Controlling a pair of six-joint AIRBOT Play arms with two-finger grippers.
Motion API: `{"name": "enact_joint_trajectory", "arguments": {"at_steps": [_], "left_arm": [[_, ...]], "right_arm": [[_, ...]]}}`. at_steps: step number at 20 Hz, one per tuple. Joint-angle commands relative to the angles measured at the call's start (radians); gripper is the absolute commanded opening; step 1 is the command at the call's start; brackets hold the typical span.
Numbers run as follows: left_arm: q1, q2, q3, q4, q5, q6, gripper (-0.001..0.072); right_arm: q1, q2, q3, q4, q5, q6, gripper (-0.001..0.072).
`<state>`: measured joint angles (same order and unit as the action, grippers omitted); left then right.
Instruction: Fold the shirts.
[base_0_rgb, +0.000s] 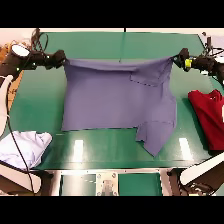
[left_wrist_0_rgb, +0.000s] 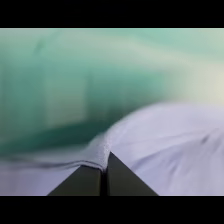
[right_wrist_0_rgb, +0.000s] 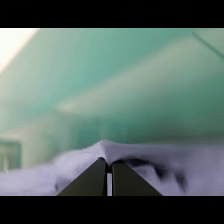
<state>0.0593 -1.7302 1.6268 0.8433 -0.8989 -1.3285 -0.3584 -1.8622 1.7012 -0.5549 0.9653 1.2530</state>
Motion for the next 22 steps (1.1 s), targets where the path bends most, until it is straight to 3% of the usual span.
{"name": "enact_joint_trajectory", "arguments": {"at_steps": [1, 7, 16, 17, 18, 19, 20, 21, 22], "left_arm": [[0.0, -0.003, -0.013, 0.231, -0.21, -0.079, 0.0017], [0.0, -0.003, -0.178, 0.227, -0.225, -0.066, 0.0017], [0.0, -0.003, -0.216, 0.152, -0.162, -0.051, 0.002], [0.0, -0.003, -0.213, 0.143, -0.193, -0.051, 0.0217], [0.0, -0.002, -0.201, 0.145, -0.237, -0.065, 0.0573], [0.003, -0.001, -0.183, 0.151, -0.28, -0.086, 0.0678], [0.013, 0.0, -0.156, 0.155, -0.338, -0.089, 0.0677], [0.024, 0.0, -0.125, 0.159, -0.406, -0.111, 0.0677], [0.04, 0.0, -0.09, 0.171, -0.483, -0.139, 0.0676]], "right_arm": [[-0.035, 0.011, -0.017, -0.273, 0.194, 0.083, 0.0015], [-0.049, 0.142, -0.235, -0.445, 0.222, 0.079, 0.0015], [-0.032, 0.145, -0.38, -0.441, 0.161, 0.079, 0.0031], [-0.037, 0.145, -0.361, -0.441, 0.194, 0.079, 0.0232], [-0.046, 0.145, -0.335, -0.443, 0.243, 0.089, 0.0444], [-0.056, 0.145, -0.305, -0.445, 0.301, 0.106, 0.0475], [-0.07, 0.147, -0.272, -0.446, 0.367, 0.128, 0.0471], [-0.089, 0.154, -0.247, -0.455, 0.426, 0.146, 0.0413], [-0.107, 0.166, -0.234, -0.463, 0.469, 0.146, 0.0261]]}}
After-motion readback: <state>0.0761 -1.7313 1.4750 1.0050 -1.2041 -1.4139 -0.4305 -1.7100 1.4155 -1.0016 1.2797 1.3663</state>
